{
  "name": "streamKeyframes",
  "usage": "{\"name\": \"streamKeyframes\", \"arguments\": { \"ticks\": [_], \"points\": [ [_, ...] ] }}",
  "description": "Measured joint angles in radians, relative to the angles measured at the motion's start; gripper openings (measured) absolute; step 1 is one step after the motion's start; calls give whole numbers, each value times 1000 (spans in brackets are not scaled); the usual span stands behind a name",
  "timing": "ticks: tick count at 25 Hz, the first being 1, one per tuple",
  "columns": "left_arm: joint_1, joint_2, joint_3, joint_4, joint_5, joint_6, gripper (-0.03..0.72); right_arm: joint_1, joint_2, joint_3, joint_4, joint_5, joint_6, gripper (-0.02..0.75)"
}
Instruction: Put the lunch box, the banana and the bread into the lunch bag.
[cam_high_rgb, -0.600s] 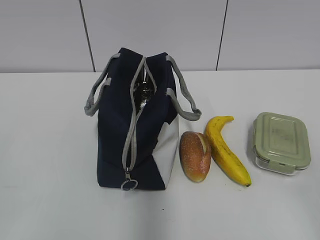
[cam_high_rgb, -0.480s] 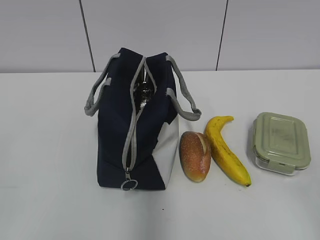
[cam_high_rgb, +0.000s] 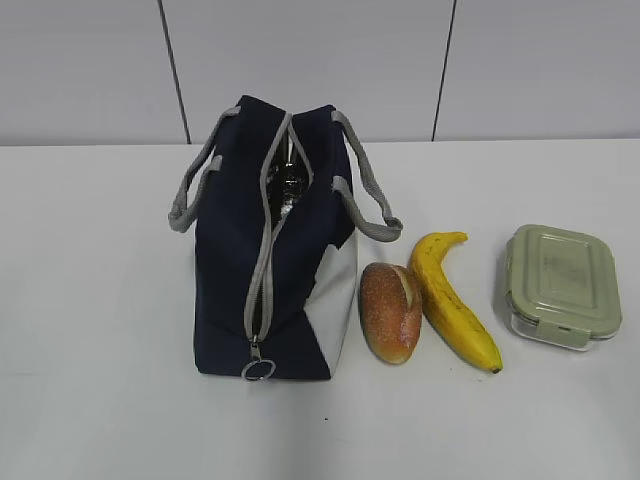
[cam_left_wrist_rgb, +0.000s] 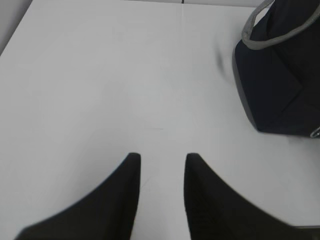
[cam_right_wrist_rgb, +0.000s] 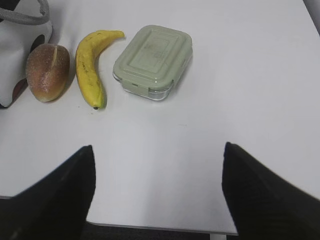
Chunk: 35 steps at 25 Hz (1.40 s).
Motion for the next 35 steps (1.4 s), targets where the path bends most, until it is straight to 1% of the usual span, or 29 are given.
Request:
{"name": "streamKeyframes", "arguments": {
  "ticks": [13,17,20,26,29,32,35],
  "points": [
    [0,0,0,-1,0,0,235,0,0,0,0,0,0,582],
    [0,38,-18,-37,-4,0,238,0,0,0,0,0,0,582],
    [0,139,-79,-80,-7,0,241,0,0,0,0,0,0,582],
    [0,415,-243,-165,-12,0,242,0,0,0,0,0,0,582],
    [0,558,-324,-245,-14,4,244,0,0,0,0,0,0,582],
    [-6,683,-395,-309,-17,31,246,0,0,0,0,0,0,582],
    [-35,804,-458,-340,-23,40,282,0,0,0,0,0,0,582]
  ]
}}
